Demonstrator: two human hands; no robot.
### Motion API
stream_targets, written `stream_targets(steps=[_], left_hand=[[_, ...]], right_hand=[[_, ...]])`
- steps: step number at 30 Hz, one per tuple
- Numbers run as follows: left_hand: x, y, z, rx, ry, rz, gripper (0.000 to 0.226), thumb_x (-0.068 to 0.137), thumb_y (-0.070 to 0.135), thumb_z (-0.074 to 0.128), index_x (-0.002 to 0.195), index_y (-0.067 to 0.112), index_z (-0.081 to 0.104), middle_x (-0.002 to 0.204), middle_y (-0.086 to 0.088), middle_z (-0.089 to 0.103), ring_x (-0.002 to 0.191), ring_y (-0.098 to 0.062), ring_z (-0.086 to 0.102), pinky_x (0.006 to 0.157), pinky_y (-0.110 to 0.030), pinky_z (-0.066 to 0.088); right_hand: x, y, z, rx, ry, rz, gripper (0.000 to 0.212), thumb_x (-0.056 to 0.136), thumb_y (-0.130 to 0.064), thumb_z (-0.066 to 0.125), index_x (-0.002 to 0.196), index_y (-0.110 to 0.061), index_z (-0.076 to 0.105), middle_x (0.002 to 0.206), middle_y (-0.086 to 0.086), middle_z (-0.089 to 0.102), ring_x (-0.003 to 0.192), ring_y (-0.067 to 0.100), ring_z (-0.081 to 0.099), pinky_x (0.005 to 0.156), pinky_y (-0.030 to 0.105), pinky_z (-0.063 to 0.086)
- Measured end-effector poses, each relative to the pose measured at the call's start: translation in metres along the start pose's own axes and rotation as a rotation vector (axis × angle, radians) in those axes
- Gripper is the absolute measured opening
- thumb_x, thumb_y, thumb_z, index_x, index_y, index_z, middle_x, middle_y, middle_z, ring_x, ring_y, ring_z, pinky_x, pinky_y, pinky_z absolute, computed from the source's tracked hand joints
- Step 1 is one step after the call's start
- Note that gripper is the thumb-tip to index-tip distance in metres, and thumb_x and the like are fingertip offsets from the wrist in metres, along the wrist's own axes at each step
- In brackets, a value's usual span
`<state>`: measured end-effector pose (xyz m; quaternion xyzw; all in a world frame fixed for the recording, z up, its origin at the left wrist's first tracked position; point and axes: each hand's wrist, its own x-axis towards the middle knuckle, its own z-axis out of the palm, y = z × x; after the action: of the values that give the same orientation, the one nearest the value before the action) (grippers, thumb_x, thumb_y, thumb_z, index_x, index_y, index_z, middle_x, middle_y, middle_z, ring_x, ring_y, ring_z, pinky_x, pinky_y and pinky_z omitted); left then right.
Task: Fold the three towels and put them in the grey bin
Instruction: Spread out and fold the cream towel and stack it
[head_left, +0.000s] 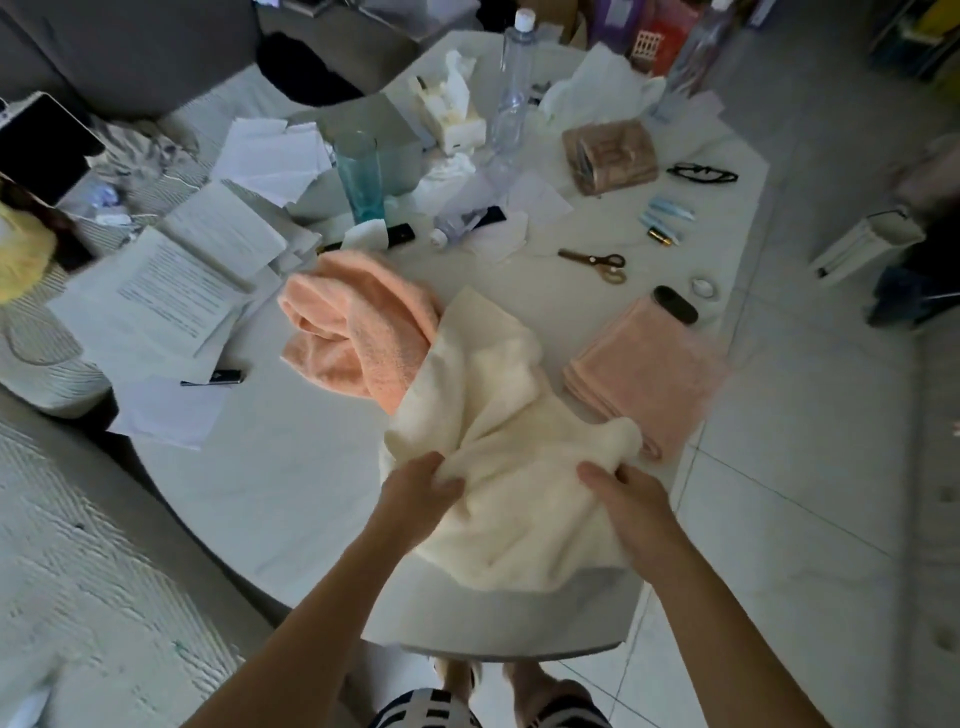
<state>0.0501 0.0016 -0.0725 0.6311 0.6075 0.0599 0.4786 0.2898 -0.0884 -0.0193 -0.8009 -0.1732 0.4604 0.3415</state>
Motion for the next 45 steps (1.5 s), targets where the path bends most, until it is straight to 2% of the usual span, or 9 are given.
stream_targets(steps=[5, 13, 19, 25, 31, 35, 39, 42, 45], left_hand=[[-0.042, -0.041, -0.033, -0.456, 0.317, -0.142, 0.03, 0.073, 0.044, 0.053, 0.079, 0.017, 0.065, 0.07, -0.003, 0.064, 0.068, -0.026, 0.058, 0.059, -0.033, 0.044], [-0.064, -0.073, -0.041, 0.123, -0.377, -0.294, 0.061, 0.062, 0.043, 0.061, 0.121, 0.028, 0.064, 0.118, 0.0, 0.07, 0.101, -0.018, 0.065, 0.08, -0.028, 0.049], [-0.013, 0.008, -0.018, 0.045, 0.008, 0.056, 0.043, 0.09, 0.036, 0.066, 0.131, 0.029, 0.054, 0.119, 0.005, 0.067, 0.1, -0.014, 0.065, 0.091, -0.032, 0.053], [0.034, 0.038, 0.019, 0.38, -0.181, 0.043, 0.069, 0.094, 0.03, 0.061, 0.154, 0.029, 0.027, 0.148, -0.008, 0.046, 0.13, -0.032, 0.051, 0.104, -0.044, 0.044], [-0.017, 0.003, 0.021, 0.099, 0.064, 0.09, 0.008, 0.086, 0.032, 0.056, 0.092, 0.031, 0.059, 0.085, 0.009, 0.068, 0.08, -0.012, 0.064, 0.07, -0.029, 0.051], [-0.049, -0.03, -0.001, -0.138, 0.497, -0.023, 0.032, 0.099, 0.031, 0.054, 0.07, 0.019, 0.06, 0.055, 0.005, 0.059, 0.055, -0.014, 0.055, 0.055, -0.032, 0.044], [-0.038, -0.036, -0.037, -0.282, 0.689, -0.117, 0.035, 0.104, 0.033, 0.045, 0.075, 0.014, 0.055, 0.065, -0.005, 0.059, 0.062, -0.027, 0.054, 0.057, -0.037, 0.04], [-0.009, -0.012, -0.056, -0.26, 0.598, 0.044, 0.018, 0.1, 0.028, 0.047, 0.091, 0.023, 0.062, 0.076, 0.007, 0.064, 0.07, -0.01, 0.059, 0.061, -0.032, 0.044], [0.027, 0.024, -0.067, -0.272, 0.525, 0.149, 0.021, 0.092, 0.03, 0.043, 0.095, 0.023, 0.063, 0.078, 0.007, 0.065, 0.069, 0.001, 0.059, 0.061, -0.026, 0.045]], right_hand=[[-0.009, -0.018, -0.032, 0.035, 0.081, -0.207, 0.009, 0.091, -0.03, 0.069, 0.1, -0.03, 0.07, 0.087, -0.015, 0.071, 0.086, 0.013, 0.064, 0.065, 0.028, 0.05], [-0.006, 0.029, 0.015, -0.287, -0.132, -0.02, 0.012, 0.087, -0.029, 0.064, 0.097, -0.024, 0.059, 0.097, -0.001, 0.066, 0.087, 0.015, 0.062, 0.073, 0.034, 0.049], [-0.003, 0.043, 0.022, -0.307, -0.261, 0.005, 0.04, 0.083, -0.043, 0.07, 0.119, -0.033, 0.055, 0.108, -0.014, 0.065, 0.098, 0.009, 0.061, 0.081, 0.034, 0.051], [0.0, 0.05, -0.001, -0.38, -0.097, -0.045, 0.014, 0.092, -0.028, 0.06, 0.089, -0.02, 0.07, 0.081, -0.001, 0.071, 0.078, 0.018, 0.067, 0.073, 0.037, 0.054], [0.001, -0.001, 0.011, -0.16, 0.298, -0.444, 0.006, 0.096, -0.024, 0.062, 0.101, -0.023, 0.064, 0.085, -0.016, 0.06, 0.082, 0.001, 0.059, 0.066, 0.018, 0.044], [0.01, -0.028, 0.022, -0.179, 0.215, -0.661, 0.01, 0.094, -0.024, 0.062, 0.103, -0.027, 0.062, 0.097, -0.008, 0.063, 0.088, 0.004, 0.06, 0.073, 0.021, 0.051], [0.027, -0.002, 0.031, -0.649, -0.163, -0.341, 0.021, 0.091, -0.038, 0.054, 0.079, -0.022, 0.06, 0.082, 0.005, 0.06, 0.079, 0.025, 0.059, 0.07, 0.038, 0.047], [0.036, 0.015, 0.031, -0.522, -0.11, -0.249, 0.041, 0.096, -0.035, 0.048, 0.058, -0.019, 0.049, 0.061, 0.0, 0.054, 0.069, 0.026, 0.058, 0.065, 0.042, 0.045], [0.058, 0.017, 0.026, -0.457, 0.028, -0.282, 0.016, 0.094, -0.025, 0.057, 0.094, -0.016, 0.07, 0.092, 0.005, 0.066, 0.089, 0.027, 0.064, 0.083, 0.04, 0.053]])
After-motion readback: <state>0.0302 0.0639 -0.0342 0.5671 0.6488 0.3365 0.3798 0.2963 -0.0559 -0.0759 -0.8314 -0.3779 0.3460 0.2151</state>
